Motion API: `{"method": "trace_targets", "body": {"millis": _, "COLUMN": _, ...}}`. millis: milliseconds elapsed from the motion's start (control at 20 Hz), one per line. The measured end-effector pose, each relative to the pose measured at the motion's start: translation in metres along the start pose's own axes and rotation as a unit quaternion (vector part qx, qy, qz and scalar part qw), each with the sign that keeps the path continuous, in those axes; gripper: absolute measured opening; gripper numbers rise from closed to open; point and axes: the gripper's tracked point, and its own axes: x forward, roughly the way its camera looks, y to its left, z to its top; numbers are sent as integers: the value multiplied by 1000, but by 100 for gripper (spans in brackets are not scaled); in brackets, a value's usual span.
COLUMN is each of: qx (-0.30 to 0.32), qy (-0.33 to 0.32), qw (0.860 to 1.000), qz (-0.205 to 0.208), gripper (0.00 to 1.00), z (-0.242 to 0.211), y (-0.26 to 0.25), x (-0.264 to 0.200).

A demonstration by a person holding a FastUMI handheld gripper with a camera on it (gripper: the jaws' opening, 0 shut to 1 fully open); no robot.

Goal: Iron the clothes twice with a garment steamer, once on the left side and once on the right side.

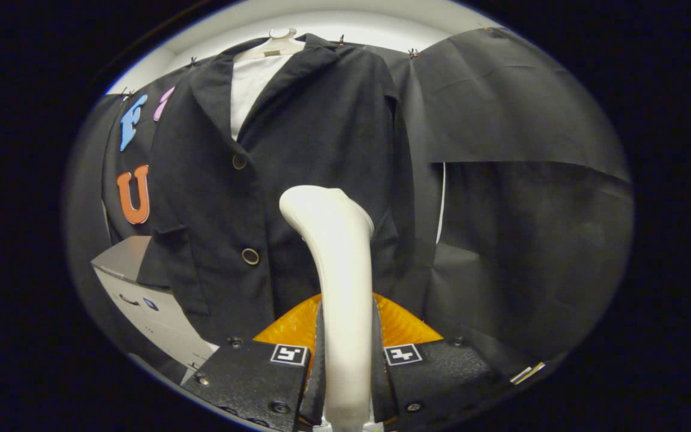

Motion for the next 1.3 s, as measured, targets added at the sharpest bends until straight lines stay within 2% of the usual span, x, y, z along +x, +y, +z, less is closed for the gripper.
{"method": "trace_targets", "body": {"millis": 350, "qx": -15, "qy": 6, "qw": 1000, "qz": 3, "gripper": 33, "z": -19, "y": 7, "x": 0}}
{"method": "trace_targets", "body": {"millis": 600, "qx": -21, "qy": 59, "qw": 998, "qz": 1, "gripper": 33, "z": -65, "y": 4, "x": 0}}
{"method": "trace_targets", "body": {"millis": 850, "qx": -17, "qy": 87, "qw": 996, "qz": -10, "gripper": 33, "z": -82, "y": 1, "x": 5}}
{"method": "trace_targets", "body": {"millis": 1300, "qx": -18, "qy": 138, "qw": 990, "qz": -19, "gripper": 33, "z": -138, "y": 4, "x": 4}}
